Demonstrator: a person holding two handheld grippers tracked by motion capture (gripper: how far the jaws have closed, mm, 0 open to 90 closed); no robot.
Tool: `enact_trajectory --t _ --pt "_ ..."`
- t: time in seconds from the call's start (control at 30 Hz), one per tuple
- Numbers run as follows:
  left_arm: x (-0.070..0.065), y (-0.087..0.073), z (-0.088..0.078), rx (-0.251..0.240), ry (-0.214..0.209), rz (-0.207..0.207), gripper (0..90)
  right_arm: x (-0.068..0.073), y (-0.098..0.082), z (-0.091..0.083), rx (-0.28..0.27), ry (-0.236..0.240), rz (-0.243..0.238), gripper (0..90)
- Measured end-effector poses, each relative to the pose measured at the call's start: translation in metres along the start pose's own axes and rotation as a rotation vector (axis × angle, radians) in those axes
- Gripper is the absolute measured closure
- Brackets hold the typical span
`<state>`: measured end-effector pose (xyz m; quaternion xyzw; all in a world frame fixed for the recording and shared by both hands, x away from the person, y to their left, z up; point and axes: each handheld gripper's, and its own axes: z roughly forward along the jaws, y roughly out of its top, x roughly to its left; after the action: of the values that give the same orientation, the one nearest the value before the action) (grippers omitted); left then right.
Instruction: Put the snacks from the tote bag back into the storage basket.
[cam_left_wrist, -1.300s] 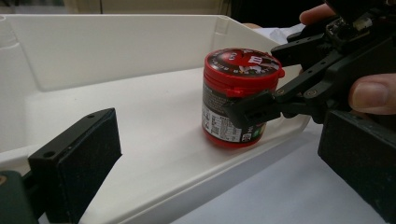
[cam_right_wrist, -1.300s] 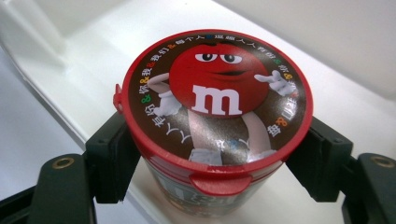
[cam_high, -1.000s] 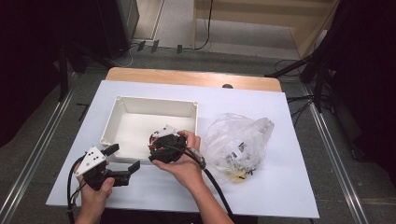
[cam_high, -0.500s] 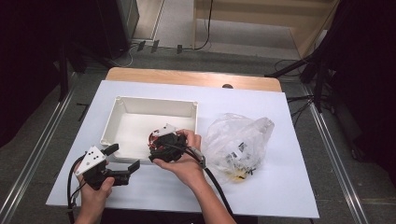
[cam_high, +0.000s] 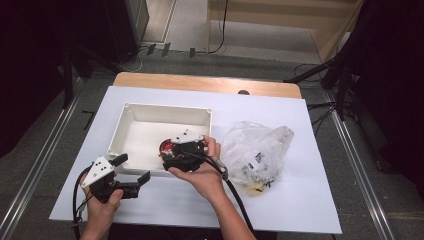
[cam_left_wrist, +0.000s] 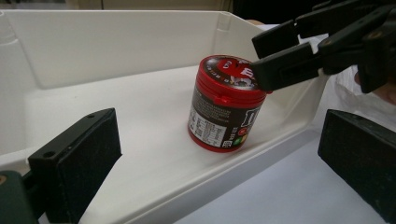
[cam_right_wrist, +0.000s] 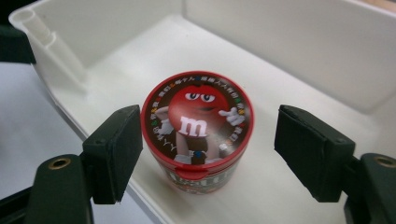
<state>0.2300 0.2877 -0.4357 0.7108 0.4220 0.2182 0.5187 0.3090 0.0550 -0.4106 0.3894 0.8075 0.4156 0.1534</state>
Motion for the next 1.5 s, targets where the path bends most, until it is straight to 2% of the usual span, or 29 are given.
enact_trajectory --t 0.33,0.67,0.8,1.07,1.5 --pt "0.0 -0.001 0.001 0.007 0.002 0.002 0.0 -0.011 0.007 -0.02 -0.097 -0.007 0.062 25.4" --pt "0.0 -0.001 0.0 0.007 0.001 0.003 0.0 -0.014 0.012 -0.036 -0.133 -0.014 0.079 25.5" --pt "0.0 -0.001 0.001 0.008 0.002 0.003 0.0 -0.02 0.014 -0.047 -0.149 -0.022 0.089 25.5" --pt "0.0 -0.002 0.001 0.008 0.005 0.004 0.0 -0.035 0.011 -0.064 -0.165 -0.053 0.101 25.3" --pt "0.003 -0.001 0.002 0.008 0.015 0.002 0.0 -0.069 -0.01 -0.086 -0.169 -0.115 0.154 25.4"
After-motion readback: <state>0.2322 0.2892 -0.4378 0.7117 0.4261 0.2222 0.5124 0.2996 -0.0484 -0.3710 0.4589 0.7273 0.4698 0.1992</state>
